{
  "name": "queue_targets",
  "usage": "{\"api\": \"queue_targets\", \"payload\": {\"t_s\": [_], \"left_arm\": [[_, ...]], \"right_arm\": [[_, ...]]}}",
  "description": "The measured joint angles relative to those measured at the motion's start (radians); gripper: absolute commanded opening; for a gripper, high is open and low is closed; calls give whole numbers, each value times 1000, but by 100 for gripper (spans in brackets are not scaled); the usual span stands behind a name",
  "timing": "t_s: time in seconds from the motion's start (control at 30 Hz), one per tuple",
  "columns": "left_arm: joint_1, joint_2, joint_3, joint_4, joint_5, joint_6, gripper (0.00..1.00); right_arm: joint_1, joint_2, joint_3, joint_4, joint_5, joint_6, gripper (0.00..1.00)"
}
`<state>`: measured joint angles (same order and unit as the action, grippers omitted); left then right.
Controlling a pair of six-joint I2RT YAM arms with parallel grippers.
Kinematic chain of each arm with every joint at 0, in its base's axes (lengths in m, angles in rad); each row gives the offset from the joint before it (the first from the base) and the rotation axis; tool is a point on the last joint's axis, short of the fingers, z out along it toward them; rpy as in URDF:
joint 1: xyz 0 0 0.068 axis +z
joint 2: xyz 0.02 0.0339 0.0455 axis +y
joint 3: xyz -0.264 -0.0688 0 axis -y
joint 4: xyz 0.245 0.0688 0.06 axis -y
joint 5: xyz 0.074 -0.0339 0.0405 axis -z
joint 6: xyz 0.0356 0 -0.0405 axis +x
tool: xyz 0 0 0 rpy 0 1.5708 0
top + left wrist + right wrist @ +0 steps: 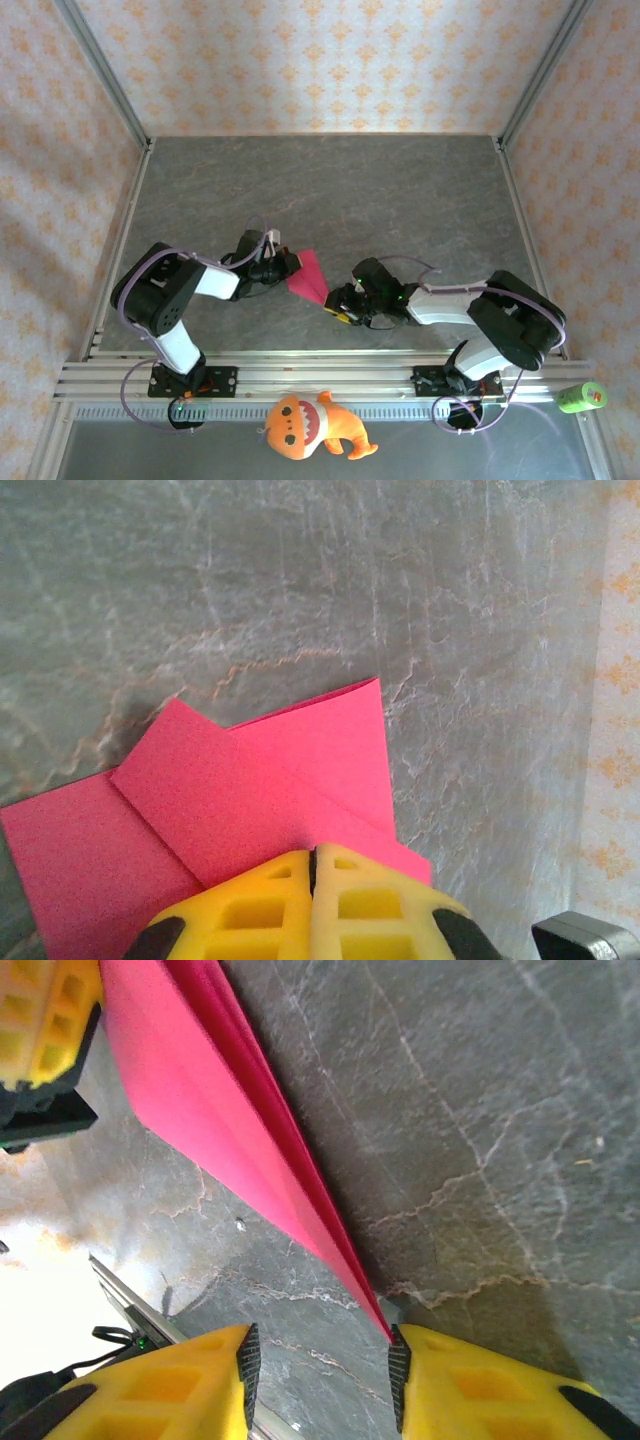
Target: Fold a paper plane with a square sheet of paper (pick it up from the middle)
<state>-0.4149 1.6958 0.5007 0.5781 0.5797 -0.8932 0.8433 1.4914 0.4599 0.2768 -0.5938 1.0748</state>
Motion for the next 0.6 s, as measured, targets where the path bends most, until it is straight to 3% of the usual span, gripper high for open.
{"api": "queue_targets", "payload": {"t_s": [0.6], "left_arm": [[0,-3,3,-14,8,0,0]], "right_arm": [[0,-19,-35,91,8,-6,38]]}}
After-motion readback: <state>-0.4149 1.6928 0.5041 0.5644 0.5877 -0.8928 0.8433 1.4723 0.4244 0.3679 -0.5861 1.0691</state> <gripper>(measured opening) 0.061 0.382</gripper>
